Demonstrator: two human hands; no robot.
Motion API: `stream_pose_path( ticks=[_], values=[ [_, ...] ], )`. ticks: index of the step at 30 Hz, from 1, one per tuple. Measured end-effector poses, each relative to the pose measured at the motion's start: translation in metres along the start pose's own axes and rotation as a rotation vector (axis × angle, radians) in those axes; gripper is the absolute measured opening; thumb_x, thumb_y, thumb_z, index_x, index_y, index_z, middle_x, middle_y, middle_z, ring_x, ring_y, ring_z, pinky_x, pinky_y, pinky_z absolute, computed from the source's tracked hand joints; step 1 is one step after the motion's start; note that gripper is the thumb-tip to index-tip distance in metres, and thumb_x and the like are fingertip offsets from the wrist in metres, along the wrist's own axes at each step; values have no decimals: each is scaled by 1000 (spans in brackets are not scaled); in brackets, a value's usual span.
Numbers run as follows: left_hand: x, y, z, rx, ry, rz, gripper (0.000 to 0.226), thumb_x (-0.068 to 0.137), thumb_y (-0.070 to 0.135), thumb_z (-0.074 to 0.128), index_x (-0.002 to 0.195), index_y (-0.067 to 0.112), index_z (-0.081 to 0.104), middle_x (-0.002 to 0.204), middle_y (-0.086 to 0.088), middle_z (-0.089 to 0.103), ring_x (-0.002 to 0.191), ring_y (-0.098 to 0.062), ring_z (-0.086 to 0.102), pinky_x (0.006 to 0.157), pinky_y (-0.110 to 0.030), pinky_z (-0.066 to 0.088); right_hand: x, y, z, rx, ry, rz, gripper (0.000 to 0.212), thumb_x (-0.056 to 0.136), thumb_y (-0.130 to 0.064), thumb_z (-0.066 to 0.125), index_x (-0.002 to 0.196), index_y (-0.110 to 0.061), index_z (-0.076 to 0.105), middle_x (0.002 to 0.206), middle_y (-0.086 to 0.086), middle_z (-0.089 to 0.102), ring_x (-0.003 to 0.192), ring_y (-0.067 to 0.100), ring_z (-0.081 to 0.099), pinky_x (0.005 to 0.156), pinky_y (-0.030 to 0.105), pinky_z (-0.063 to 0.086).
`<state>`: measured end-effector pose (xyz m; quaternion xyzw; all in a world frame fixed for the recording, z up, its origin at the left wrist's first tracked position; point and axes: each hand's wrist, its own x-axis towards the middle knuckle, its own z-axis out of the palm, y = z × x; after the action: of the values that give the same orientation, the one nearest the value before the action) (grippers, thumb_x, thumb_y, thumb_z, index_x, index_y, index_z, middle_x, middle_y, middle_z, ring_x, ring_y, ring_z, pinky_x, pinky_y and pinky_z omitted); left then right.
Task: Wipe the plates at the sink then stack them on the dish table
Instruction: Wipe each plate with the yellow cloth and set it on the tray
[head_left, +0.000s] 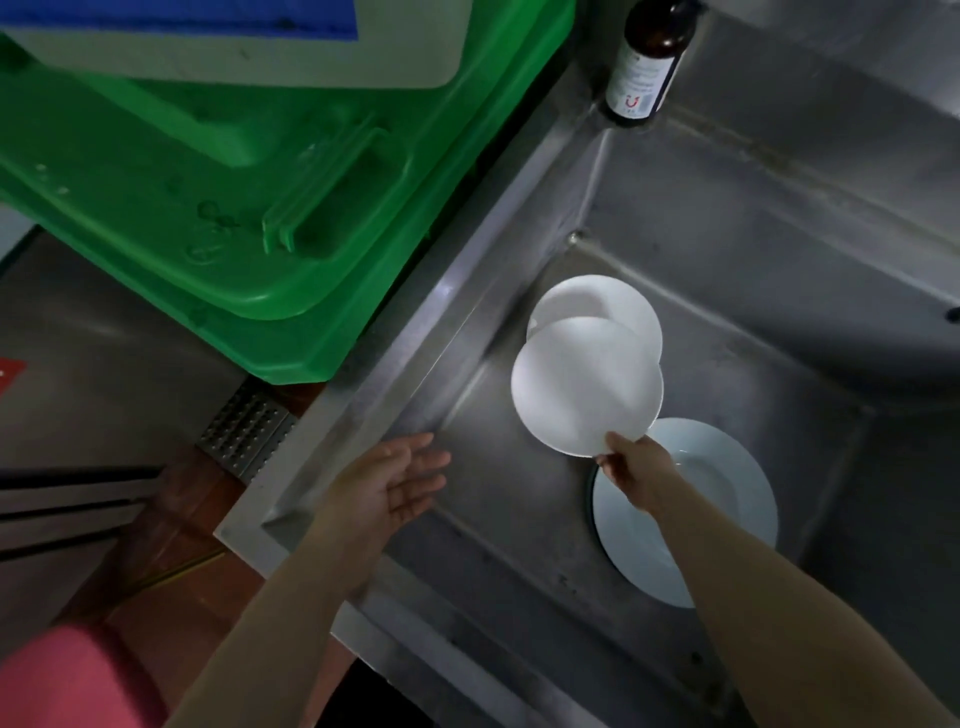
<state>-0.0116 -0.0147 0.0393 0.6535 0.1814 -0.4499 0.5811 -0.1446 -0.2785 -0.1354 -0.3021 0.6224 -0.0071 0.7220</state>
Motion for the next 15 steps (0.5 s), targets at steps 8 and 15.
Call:
stream_pose_path(
  ticks=[8, 15],
  values=[
    [-13, 12, -15, 223, -51, 165, 22, 99, 17, 47, 113, 24, 63, 105, 1, 74, 94, -17, 69, 80, -32, 50, -93, -22, 2, -493, -18, -408, 10, 91, -8, 59, 92, 1, 64, 61, 11, 63, 53, 19, 58, 56, 29, 52],
    [-13, 35, -22, 374, -91, 439, 43, 89, 18, 66, 124, 33, 47, 112, 13, 64, 96, 5, 63, 69, -11, 47, -207, -30, 8, -847, 174, -936, 28, 91, -27, 62, 64, -36, 58, 52, -19, 61, 59, -5, 59, 52, 8, 40]
  ],
)
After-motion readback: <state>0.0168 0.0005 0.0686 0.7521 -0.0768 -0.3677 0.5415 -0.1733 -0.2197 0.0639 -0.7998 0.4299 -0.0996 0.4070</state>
